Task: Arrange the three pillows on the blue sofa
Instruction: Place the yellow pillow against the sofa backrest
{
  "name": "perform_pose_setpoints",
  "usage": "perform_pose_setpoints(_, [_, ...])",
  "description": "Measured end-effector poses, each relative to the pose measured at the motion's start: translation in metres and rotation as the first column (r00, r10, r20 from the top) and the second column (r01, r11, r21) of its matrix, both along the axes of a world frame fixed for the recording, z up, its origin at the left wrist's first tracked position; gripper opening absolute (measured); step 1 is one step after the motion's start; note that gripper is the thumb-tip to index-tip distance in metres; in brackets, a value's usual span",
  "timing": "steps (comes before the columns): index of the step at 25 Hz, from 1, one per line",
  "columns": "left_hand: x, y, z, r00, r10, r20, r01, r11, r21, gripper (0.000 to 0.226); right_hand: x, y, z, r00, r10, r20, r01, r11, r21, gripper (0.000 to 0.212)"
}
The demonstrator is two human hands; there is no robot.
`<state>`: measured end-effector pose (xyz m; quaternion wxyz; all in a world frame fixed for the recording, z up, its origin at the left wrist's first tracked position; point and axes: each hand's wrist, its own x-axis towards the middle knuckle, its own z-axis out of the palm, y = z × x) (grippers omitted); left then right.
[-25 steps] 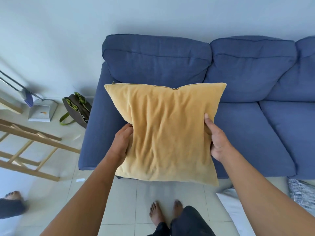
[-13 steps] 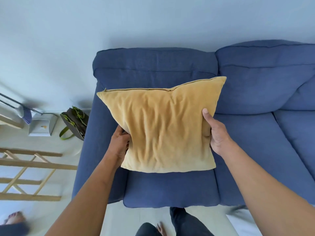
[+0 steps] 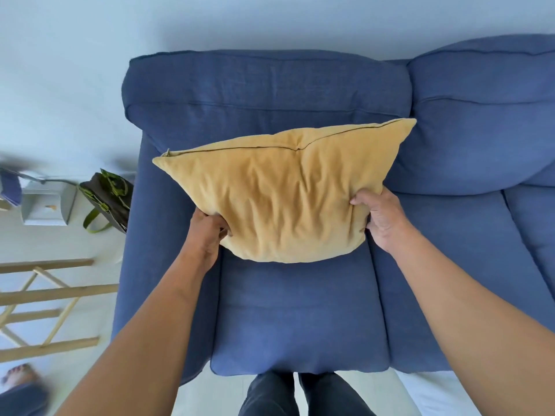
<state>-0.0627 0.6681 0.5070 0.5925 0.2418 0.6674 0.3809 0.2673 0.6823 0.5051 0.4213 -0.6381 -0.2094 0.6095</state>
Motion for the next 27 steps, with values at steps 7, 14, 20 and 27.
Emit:
perform_pose_setpoints(7, [0.000, 0.064, -0.046, 0.983, -0.171, -0.072, 0.157, 0.974, -0.162, 0.067, -0.003, 0.051, -0.051, 0.972, 0.020, 0.233, 0.038, 0.970, -0.239, 0.038])
perform_pose_setpoints(14, [-0.020, 0.096, -0.045, 0.997, 0.073, -0.013, -0.072, 0.997, 0.029, 0.060, -0.001, 0.067, -0.048, 0.969, -0.075, 0.235, 0.093, 0.994, -0.065, 0.044])
perform_pose_setpoints(20, [-0.023, 0.100, -0.036, 0.980, 0.085, -0.181, -0.052, 0.982, 0.181, 0.018, 0.007, 0.080, -0.041, 0.911, -0.220, 0.349, 0.231, 0.973, 0.010, 0.020])
perform_pose_setpoints(27, [-0.027, 0.100, -0.038, 0.962, 0.064, -0.267, -0.071, 0.997, -0.016, 0.017, 0.011, 0.088, -0.044, 0.856, -0.118, 0.503, 0.186, 0.979, -0.085, 0.046])
